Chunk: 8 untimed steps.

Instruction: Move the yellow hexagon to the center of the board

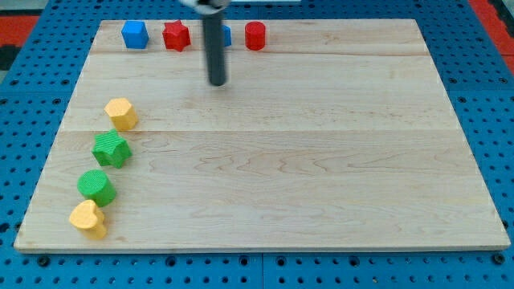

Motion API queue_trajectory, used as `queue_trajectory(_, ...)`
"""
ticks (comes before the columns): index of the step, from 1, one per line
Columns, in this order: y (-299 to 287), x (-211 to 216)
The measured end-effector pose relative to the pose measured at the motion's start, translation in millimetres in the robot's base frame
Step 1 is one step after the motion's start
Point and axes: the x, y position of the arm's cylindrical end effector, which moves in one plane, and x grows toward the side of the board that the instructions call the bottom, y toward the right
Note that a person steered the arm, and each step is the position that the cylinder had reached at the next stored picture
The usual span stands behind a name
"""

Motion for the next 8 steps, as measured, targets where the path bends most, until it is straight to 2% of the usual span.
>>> queue_trajectory(2,-198.4,16.6)
queue_trajectory(3,-202.2,32.7)
queue_trajectory(4,-192.9,55.3)
queue_trajectory(5,-158.1,62.7)
queue_trajectory(8,-10.9,62.6)
